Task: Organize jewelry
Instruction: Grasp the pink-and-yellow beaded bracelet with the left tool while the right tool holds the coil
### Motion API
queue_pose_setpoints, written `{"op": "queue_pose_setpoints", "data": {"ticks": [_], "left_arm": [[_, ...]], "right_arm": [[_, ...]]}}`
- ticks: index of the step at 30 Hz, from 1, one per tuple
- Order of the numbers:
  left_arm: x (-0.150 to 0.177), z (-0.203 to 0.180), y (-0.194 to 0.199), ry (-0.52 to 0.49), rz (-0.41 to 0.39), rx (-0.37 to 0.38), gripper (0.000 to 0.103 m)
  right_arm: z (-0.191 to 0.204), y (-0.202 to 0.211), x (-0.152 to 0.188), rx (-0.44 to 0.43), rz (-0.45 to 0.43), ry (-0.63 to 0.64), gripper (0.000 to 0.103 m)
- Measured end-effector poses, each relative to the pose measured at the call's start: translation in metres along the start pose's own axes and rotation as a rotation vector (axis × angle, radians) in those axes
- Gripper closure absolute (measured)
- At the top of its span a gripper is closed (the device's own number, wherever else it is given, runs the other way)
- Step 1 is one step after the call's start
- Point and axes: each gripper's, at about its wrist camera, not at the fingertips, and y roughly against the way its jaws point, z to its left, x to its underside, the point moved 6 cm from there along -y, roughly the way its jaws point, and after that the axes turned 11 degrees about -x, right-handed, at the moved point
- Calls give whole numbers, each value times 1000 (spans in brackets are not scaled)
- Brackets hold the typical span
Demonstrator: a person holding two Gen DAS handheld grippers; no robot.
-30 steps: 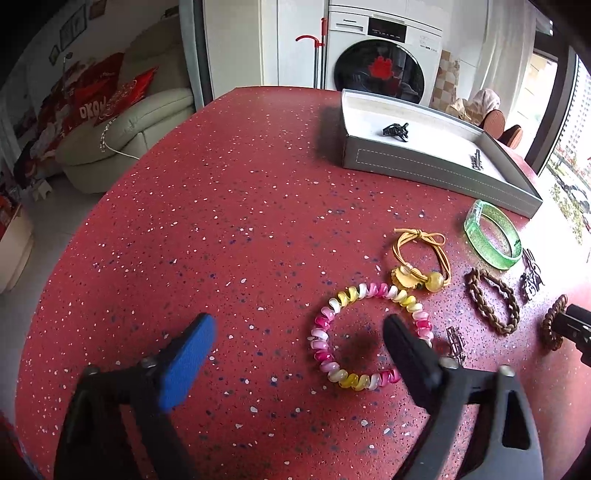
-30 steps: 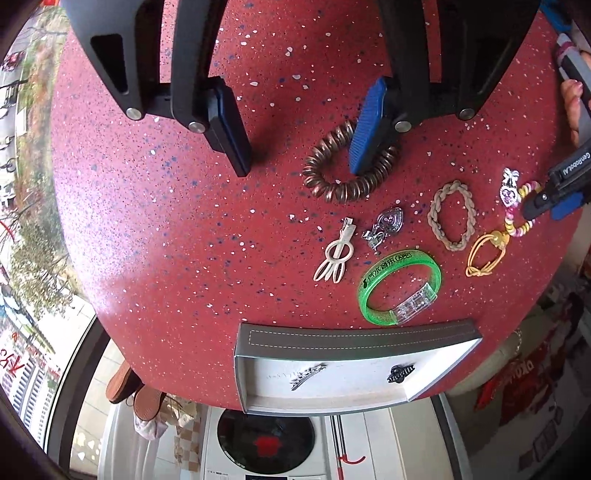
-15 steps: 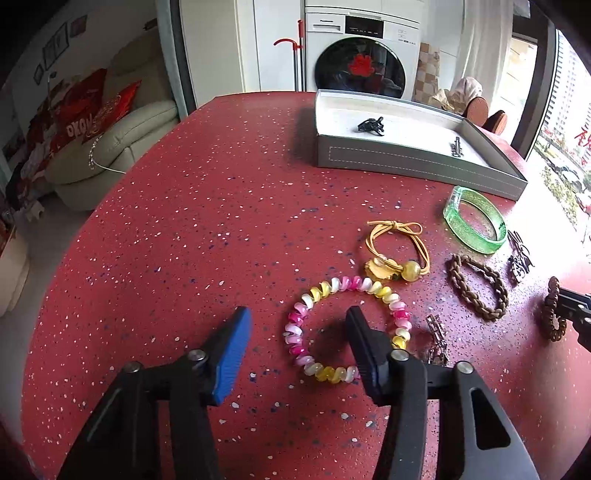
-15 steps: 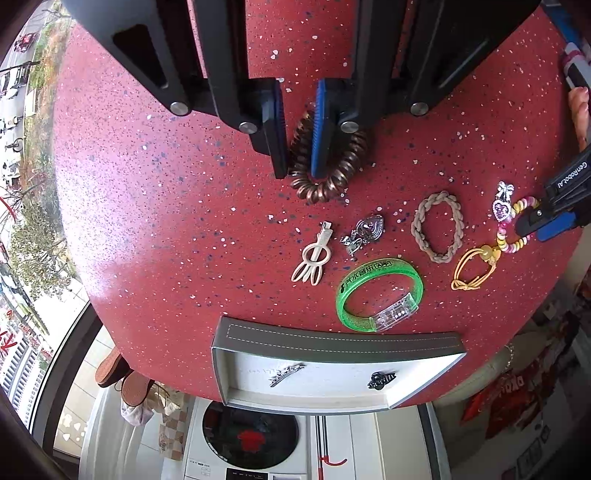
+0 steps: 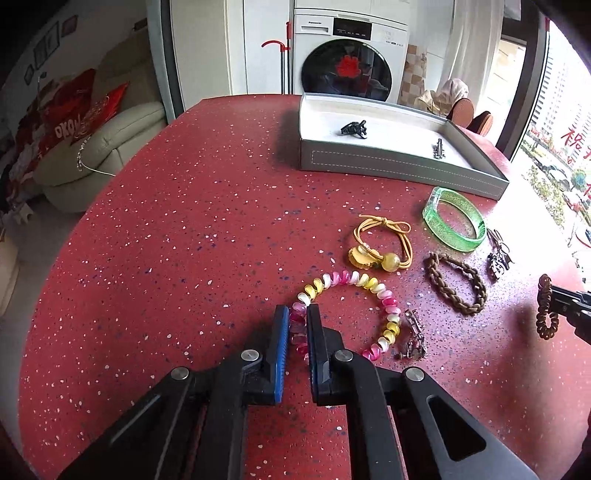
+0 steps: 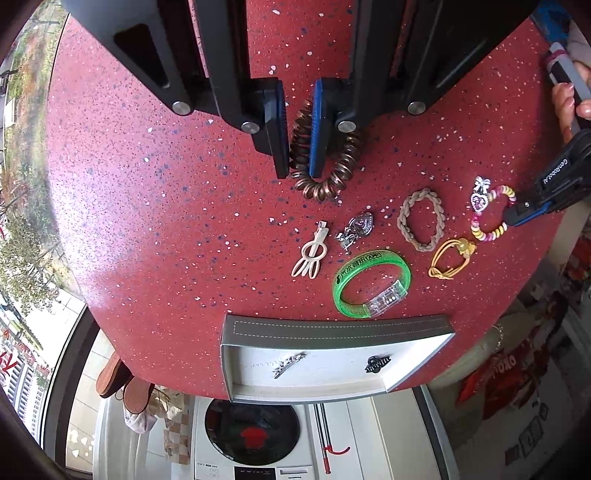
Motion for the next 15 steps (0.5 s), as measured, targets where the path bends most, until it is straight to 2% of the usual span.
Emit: {"op": "queue_pose_setpoints", "data": {"ticks": [7, 15], "left_arm": [[-5, 1, 12, 13, -18, 26, 75], [-7, 2, 15, 10, -25, 12, 75]], "right_arm": [[2, 12, -2, -44, -24, -18, 91], [6, 18, -3, -68, -34, -28, 91]]}}
